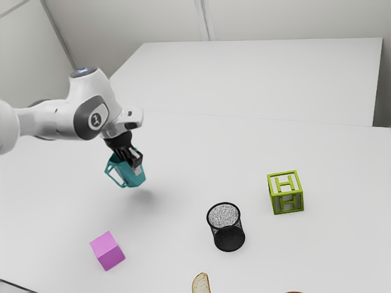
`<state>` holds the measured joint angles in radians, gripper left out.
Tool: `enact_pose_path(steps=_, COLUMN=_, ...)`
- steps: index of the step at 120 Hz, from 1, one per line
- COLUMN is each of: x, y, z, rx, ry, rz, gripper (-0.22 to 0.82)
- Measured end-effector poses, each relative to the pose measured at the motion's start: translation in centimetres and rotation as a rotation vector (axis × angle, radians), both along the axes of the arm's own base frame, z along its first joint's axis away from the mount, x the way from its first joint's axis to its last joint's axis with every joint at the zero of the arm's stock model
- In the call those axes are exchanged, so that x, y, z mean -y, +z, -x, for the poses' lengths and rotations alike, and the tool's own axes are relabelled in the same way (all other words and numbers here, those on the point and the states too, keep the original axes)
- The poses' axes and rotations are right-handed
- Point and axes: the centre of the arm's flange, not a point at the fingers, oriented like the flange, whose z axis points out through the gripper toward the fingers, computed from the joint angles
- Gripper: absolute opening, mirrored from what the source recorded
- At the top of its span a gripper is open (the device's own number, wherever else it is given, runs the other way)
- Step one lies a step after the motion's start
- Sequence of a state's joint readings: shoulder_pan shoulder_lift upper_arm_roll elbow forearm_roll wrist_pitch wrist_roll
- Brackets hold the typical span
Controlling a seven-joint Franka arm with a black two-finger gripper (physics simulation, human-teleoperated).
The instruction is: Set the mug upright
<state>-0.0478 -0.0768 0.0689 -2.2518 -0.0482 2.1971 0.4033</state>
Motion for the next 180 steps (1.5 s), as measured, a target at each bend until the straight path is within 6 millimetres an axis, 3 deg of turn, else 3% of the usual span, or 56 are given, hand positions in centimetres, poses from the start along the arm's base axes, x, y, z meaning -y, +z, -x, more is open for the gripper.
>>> enact_pose_path(steps=36, x=0.4, y=-1.7, z=0.5, rx=0.084, ry=0.066, rz=-0.019, gripper=-0.17)
enact_pose_path(steps=107, x=0.9, y=-5.2, z=1.1, rx=0.036, ry=0.149, rz=-0.021, gripper=-0.17)
enact_pose_path(steps=160, x=0.6, y=-6.5, z=1.0, rx=0.017, ry=0.185, rz=-0.024, gripper=-0.17)
enact_pose_path(steps=180, x=0.6, y=-6.1, z=1.0, rx=0.023, ry=0.189, rz=-0.017, gripper=-0.06)
